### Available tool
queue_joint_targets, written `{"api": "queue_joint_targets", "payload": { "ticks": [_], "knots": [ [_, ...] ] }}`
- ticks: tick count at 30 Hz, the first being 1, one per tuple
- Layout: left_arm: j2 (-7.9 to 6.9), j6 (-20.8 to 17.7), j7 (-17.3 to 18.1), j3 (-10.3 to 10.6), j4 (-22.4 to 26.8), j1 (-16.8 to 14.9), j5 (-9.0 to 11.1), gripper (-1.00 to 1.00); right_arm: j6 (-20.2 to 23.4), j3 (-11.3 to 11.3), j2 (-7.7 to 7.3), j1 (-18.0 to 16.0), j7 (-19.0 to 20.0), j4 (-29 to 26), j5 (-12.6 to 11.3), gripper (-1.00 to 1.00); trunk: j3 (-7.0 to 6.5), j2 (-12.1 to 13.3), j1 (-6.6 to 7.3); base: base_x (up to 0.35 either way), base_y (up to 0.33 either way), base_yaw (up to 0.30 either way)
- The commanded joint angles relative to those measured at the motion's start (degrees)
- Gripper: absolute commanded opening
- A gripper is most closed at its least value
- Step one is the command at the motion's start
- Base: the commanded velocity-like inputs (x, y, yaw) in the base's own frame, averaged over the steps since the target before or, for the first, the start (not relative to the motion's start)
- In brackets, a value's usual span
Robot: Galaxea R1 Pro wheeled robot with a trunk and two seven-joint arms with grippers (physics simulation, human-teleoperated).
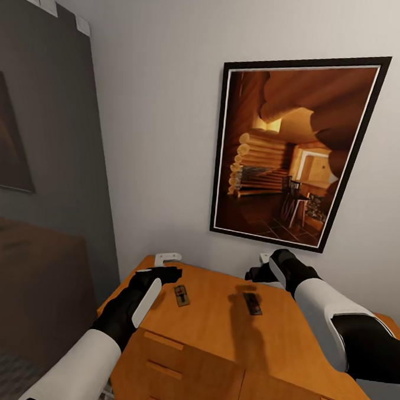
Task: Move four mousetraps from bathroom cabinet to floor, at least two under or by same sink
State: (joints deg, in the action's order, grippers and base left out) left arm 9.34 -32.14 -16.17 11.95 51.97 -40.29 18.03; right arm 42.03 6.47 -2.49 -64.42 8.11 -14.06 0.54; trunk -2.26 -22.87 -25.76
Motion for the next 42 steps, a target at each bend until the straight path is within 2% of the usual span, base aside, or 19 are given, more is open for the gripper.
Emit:
{"api": "queue_joint_targets", "payload": {
  "ticks": [1, 25, 36, 42],
  "knots": [
    [-0.02, -0.15, -0.53, 0.15, 0.06, -0.01, 0.6, 1.0, 0.25, 0.47, -0.06, 0.0, 0.31, -0.09, 0.08, 1.0, 0.03, -0.05, -0.02, 0.0, 0.0, 0.0],
    [-0.2, -0.11, -0.09, 0.11, 0.07, -0.01, 0.69, 1.0, 0.25, 0.61, -0.06, 0.0, 0.4, 0.72, 0.19, 1.0, 0.03, -0.05, -0.02, 0.0, 0.0, 0.0],
    [-0.18, -0.11, -0.17, 0.17, 0.06, -0.03, 0.69, 1.0, -0.73, 0.68, -0.06, 0.0, 0.88, 2.32, 3.12, 1.0, 0.03, -0.05, -0.02, 0.0, 0.0, 0.0],
    [-0.19, -0.11, -0.17, 0.18, 0.06, -0.04, 0.67, 1.0, -2.29, 0.66, -0.06, 0.0, 0.99, 2.36, 3.31, 1.0, 0.03, -0.05, -0.02, 0.0, 0.0, 0.0]
  ]
}}
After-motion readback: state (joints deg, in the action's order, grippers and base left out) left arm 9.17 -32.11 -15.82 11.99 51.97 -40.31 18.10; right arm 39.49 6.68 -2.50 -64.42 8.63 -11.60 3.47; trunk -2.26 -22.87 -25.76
